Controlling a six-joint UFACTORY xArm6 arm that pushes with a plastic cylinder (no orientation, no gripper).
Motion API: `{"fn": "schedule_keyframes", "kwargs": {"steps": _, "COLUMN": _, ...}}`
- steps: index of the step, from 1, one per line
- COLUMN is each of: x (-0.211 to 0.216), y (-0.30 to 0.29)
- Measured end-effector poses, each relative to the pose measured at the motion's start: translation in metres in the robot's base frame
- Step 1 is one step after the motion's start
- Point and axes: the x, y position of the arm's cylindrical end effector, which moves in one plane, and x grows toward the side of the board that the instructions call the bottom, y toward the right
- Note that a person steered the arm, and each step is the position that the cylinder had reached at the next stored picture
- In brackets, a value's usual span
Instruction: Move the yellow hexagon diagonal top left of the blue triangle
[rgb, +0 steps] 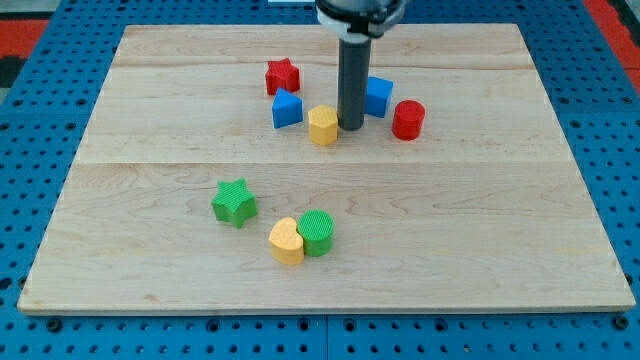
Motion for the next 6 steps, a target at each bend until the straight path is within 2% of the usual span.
{"fn": "schedule_keyframes", "kwargs": {"steps": 1, "x": -0.005, "y": -0.037}}
{"fn": "schedule_keyframes", "kwargs": {"steps": 2, "x": -0.027, "y": -0.060}}
{"fn": "schedule_keyframes", "kwargs": {"steps": 3, "x": -0.008, "y": -0.068}}
{"fn": "schedule_keyframes", "kwargs": {"steps": 5, "x": -0.001, "y": -0.116}}
{"fn": "schedule_keyframes", "kwargs": {"steps": 6, "x": -0.023, "y": -0.128}}
